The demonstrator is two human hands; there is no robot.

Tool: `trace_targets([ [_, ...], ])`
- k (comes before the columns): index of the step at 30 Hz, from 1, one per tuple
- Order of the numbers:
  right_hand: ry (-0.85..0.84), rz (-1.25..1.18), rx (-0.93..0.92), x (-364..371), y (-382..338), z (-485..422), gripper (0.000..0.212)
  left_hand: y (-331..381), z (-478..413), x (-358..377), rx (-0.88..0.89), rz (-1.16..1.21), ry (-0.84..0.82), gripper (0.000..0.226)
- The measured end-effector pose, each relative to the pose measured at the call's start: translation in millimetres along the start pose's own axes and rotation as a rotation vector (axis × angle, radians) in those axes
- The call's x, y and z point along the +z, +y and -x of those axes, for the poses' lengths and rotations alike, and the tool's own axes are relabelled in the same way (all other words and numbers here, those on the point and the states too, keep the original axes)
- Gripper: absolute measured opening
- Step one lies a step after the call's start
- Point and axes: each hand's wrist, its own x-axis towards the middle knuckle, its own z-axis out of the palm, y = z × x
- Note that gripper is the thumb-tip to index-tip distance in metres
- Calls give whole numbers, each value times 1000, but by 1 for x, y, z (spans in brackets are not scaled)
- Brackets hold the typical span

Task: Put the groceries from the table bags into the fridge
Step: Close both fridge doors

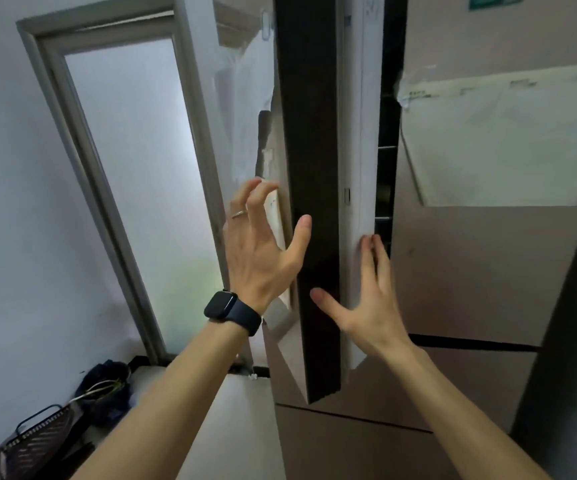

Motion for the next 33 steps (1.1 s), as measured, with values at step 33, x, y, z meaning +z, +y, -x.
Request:
trace_targets([
  [33,85,725,-71,-48,133,-87,122,1,-31,202,260,-159,-3,78],
])
